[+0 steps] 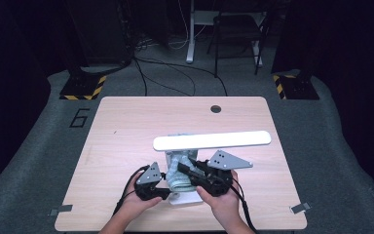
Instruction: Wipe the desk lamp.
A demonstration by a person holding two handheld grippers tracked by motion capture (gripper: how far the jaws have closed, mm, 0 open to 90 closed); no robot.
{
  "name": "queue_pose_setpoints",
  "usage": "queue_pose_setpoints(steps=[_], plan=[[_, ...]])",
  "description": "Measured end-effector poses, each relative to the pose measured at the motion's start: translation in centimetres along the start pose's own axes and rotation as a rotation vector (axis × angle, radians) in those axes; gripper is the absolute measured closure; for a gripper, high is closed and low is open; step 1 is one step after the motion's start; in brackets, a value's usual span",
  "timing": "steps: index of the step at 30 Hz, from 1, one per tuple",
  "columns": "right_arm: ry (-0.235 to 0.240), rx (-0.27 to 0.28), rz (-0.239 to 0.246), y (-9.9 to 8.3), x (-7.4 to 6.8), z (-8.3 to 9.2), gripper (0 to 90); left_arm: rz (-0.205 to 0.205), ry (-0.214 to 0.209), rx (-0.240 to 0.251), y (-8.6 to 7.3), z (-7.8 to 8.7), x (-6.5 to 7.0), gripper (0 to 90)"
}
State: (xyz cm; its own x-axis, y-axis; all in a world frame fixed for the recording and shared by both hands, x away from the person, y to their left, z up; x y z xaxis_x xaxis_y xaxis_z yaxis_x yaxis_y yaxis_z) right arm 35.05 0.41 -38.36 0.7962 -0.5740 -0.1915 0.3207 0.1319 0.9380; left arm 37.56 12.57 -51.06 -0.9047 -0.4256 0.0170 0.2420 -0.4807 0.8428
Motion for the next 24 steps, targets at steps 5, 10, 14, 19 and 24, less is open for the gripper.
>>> queue_pose_setpoints(steps=[5,10,14,19,24], plan=[[-0.005,-0.029,-0.005,-1.0,0.5,-0.5,72.3,0.003,-0.002,-0.002,0.0,0.0,0.0,52.5],[-0.005,-0.019,0.002,-0.4,0.1,-0.3,72.3,0.012,-0.002,0.003,0.0,0.0,0.0,52.6],[0.018,0.031,-0.008,0.9,-0.4,0.3,72.3,0.012,0.001,-0.002,0.0,0.0,0.0,52.7],[0.049,0.106,-0.034,2.5,-0.7,1.3,72.3,0.010,0.004,-0.002,0.0,-0.1,0.0,52.6],[0.045,0.142,-0.035,2.9,-0.8,1.8,72.6,0.011,0.004,-0.002,0.0,-0.1,0.0,52.6]])
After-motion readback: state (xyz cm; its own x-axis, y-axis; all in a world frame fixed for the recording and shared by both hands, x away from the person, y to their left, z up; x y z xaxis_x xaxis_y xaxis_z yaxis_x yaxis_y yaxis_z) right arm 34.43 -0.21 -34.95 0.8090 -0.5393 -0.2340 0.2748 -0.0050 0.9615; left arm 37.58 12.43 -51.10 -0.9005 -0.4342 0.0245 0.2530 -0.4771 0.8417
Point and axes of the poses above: each handheld gripper's, and its own axes: z roughly backward along the jaws, y roughly out of its top, x roughly to its right, the point moved 7 cm from there along -z, roughly forward along the jaws, and after that the axes turned 4 degrees about -x, right-handed, at the moved point
